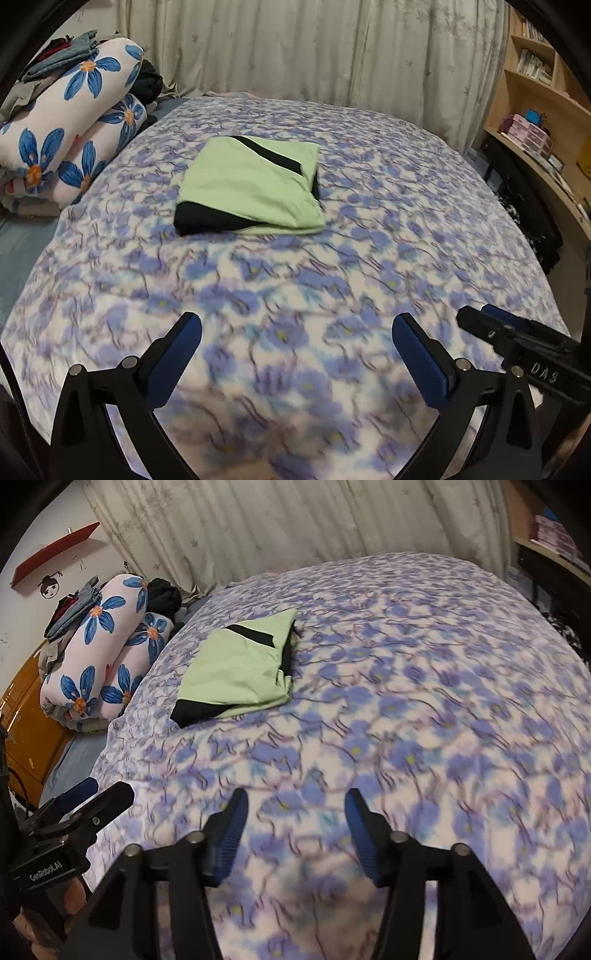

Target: Fold large clothes

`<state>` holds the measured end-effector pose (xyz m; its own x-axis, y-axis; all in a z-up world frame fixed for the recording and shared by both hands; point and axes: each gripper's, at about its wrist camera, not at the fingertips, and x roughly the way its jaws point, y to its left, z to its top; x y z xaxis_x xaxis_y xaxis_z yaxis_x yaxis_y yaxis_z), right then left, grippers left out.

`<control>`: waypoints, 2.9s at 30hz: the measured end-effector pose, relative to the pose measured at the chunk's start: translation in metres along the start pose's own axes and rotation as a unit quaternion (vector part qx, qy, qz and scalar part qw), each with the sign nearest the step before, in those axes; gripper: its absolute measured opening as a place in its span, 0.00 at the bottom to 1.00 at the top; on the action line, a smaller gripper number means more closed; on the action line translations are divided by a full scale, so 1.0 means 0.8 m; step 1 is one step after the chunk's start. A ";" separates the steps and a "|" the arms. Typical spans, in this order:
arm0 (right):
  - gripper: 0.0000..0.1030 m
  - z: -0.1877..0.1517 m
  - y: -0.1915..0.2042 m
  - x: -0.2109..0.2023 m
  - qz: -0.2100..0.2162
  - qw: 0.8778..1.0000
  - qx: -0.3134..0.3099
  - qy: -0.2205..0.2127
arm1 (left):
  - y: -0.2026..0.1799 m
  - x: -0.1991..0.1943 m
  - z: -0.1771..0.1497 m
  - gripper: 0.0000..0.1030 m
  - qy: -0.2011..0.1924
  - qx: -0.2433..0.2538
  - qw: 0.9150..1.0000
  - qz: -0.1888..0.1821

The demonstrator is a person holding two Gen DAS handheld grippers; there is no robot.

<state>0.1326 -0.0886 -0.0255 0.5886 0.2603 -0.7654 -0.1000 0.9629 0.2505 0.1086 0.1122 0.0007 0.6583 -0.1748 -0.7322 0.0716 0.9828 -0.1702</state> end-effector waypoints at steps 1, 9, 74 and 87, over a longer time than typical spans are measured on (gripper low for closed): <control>0.59 -0.005 -0.001 -0.006 -0.003 1.000 0.000 -0.002 | -0.006 -0.009 -0.009 0.99 0.002 -0.003 1.000 -0.004; 0.59 -0.050 -0.016 -0.064 -0.015 0.999 0.027 -0.022 | -0.045 -0.050 -0.048 0.99 0.005 -0.003 1.000 0.018; 0.59 -0.084 -0.020 -0.082 -0.064 0.997 0.024 -0.031 | -0.081 -0.052 -0.085 0.99 0.034 0.015 0.998 0.046; 0.59 -0.083 -0.020 -0.081 -0.064 0.997 0.023 -0.030 | -0.079 -0.053 -0.085 0.99 0.037 0.014 0.998 0.045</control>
<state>0.0426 -0.1158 -0.0193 0.6414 0.1297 -0.7561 0.0150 0.9833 0.1814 0.0253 0.0531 -0.0022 0.6055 -0.0878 -0.7910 0.0351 0.9959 -0.0837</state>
